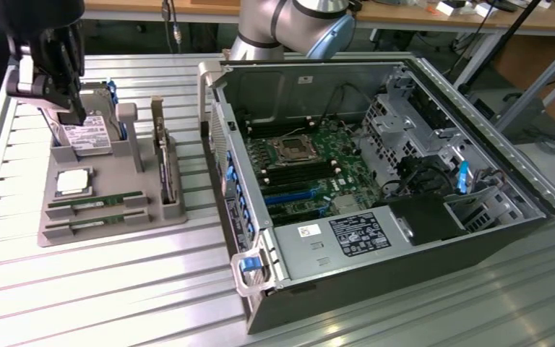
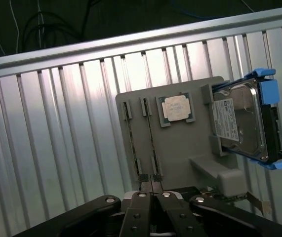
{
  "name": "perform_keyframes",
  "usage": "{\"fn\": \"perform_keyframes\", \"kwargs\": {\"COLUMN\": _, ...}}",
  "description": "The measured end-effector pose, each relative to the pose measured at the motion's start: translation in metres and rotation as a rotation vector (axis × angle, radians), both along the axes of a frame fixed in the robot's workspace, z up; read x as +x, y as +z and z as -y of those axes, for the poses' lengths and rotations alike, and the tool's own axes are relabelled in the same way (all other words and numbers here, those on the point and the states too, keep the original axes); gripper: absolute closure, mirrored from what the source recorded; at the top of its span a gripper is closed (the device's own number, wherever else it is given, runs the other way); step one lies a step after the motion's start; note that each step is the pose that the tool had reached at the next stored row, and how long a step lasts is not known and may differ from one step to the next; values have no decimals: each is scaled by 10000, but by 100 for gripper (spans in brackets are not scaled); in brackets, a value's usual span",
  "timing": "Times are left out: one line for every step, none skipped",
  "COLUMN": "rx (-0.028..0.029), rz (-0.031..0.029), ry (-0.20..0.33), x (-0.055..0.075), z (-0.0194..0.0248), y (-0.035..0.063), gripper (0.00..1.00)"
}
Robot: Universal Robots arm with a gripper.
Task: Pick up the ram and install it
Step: 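Pick up the ram and move it above insertion slot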
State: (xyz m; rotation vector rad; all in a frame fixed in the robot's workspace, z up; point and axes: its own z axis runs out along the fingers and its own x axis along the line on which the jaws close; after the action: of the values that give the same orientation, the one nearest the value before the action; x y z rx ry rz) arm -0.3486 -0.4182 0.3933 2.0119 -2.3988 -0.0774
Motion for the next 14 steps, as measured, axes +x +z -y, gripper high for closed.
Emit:
{"fn": "perform_keyframes", "kwargs": {"rx": 0, "rz": 0, "ry": 63, "x": 0, "z": 0, "y": 0, "gripper": 90}}
{"fn": "perform_keyframes", "kwargs": {"rx": 0, "rz": 0, "ry": 195, "x": 0, "z": 0, "y": 0, "gripper": 90}}
{"fn": "perform_keyframes", "kwargs": {"rx": 0, "rz": 0, "ry": 204, "x": 0, "z": 0, "y": 0, "gripper": 90}}
{"fn": "perform_keyframes", "kwargs": {"rx": -1, "rz": -1, "ry": 204, "x": 0, "z": 0, "y": 0, "gripper": 90}}
{"fn": "perform_keyframes", "kwargs": {"rx": -1, "rz": 0, "ry": 204, "x": 0, "z": 0, "y": 0, "gripper": 90}}
{"fn": "perform_keyframes", "kwargs": {"rx": 0, "rz": 0, "ry": 204, "x": 0, "z": 0, "y": 0, "gripper": 90}}
{"fn": "perform_keyframes", "kwargs": {"rx": 0, "rz": 0, "ry": 204, "x": 0, "z": 0, "y": 0, "gripper": 90}}
{"fn": "perform_keyframes", "kwargs": {"rx": 0, "rz": 0, "ry": 203, "x": 0, "z": 1, "y": 0, "gripper": 90}}
{"fn": "perform_keyframes", "kwargs": {"rx": -1, "rz": -1, "ry": 203, "x": 0, "z": 2, "y": 0, "gripper": 89}}
{"fn": "perform_keyframes", "kwargs": {"rx": 0, "rz": 0, "ry": 203, "x": 0, "z": 3, "y": 0, "gripper": 83}}
{"fn": "perform_keyframes", "kwargs": {"rx": 0, "rz": 0, "ry": 204, "x": 0, "z": 4, "y": 0, "gripper": 71}}
{"fn": "perform_keyframes", "kwargs": {"rx": 0, "rz": -1, "ry": 204, "x": 0, "z": 4, "y": 0, "gripper": 64}}
{"fn": "perform_keyframes", "kwargs": {"rx": 0, "rz": 0, "ry": 204, "x": 0, "z": 4, "y": 0, "gripper": 64}}
{"fn": "perform_keyframes", "kwargs": {"rx": 0, "rz": 0, "ry": 204, "x": 0, "z": 4, "y": 0, "gripper": 64}}
